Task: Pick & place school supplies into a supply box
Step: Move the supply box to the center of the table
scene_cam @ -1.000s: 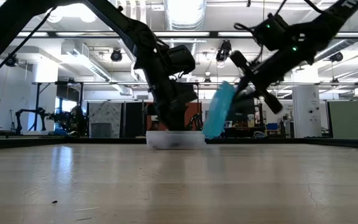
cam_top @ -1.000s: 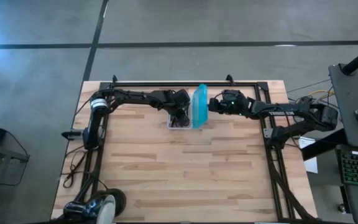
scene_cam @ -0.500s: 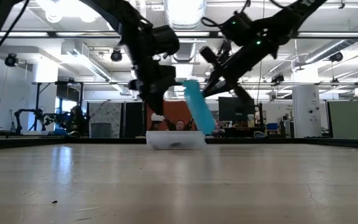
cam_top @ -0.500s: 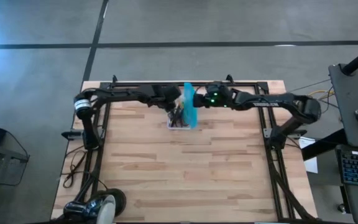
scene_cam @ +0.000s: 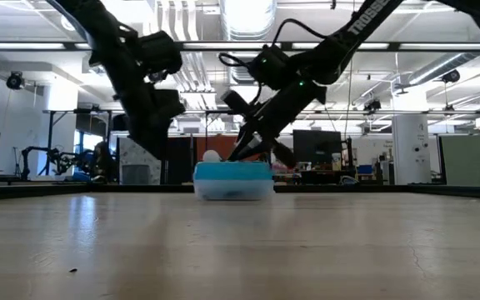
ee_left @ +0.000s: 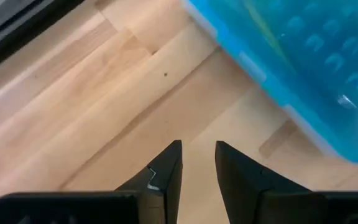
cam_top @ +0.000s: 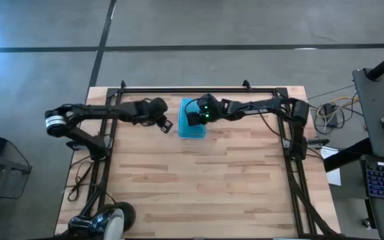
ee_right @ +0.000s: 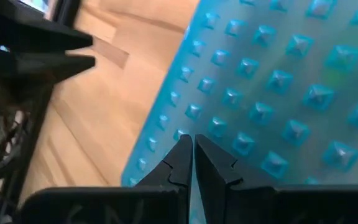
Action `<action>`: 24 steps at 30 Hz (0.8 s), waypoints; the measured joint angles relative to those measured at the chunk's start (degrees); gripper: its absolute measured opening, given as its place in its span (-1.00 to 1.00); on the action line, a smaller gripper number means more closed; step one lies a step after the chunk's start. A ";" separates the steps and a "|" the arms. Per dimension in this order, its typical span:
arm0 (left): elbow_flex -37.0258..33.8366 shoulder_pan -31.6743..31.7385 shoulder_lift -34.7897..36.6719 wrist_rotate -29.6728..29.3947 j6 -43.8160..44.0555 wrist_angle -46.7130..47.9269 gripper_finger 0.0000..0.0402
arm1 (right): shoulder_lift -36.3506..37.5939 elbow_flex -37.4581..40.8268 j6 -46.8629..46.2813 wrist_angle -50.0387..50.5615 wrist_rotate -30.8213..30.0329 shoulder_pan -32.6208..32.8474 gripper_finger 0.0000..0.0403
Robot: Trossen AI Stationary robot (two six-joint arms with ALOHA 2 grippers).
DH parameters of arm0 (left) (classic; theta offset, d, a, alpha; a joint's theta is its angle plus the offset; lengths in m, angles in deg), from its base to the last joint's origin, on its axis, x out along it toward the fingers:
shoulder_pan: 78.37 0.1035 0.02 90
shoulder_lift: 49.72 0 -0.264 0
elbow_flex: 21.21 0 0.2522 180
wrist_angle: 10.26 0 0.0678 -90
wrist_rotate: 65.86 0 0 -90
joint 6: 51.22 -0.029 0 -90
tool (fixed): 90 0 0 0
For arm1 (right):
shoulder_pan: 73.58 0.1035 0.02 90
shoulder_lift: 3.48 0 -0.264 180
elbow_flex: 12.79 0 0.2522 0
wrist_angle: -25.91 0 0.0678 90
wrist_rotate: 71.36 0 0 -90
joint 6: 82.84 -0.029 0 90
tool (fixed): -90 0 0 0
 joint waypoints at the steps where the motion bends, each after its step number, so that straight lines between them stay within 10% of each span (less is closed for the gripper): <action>1: -1.28 0.06 1.02 0.61 0.88 -1.78 -0.60 | -1.00 -0.72 -0.01 0.32 0.52 0.13 -0.94; 24: -4.18 10.35 -15.02 31.85 26.73 -31.82 -0.60 | 1.28 -3.12 4.46 13.63 -0.54 0.74 -0.94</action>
